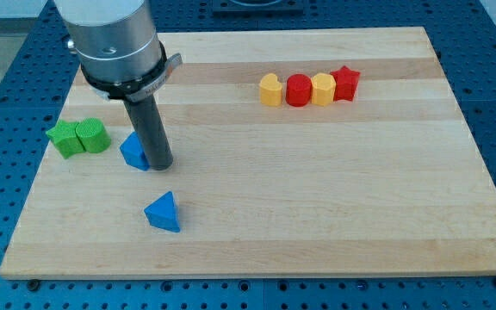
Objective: Move blue cube to the right side of the green circle
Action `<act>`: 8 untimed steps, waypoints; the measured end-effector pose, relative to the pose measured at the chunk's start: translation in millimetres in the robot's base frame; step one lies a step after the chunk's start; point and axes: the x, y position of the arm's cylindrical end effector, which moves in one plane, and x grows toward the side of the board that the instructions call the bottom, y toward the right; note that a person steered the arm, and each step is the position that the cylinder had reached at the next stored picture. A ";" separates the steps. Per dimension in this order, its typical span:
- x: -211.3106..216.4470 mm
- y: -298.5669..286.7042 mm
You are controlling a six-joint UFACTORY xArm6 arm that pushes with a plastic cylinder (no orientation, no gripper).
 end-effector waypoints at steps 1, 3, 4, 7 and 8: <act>-12.3 0.0; -26.3 0.0; 2.8 0.0; 23.3 -28.1; 10.7 -28.1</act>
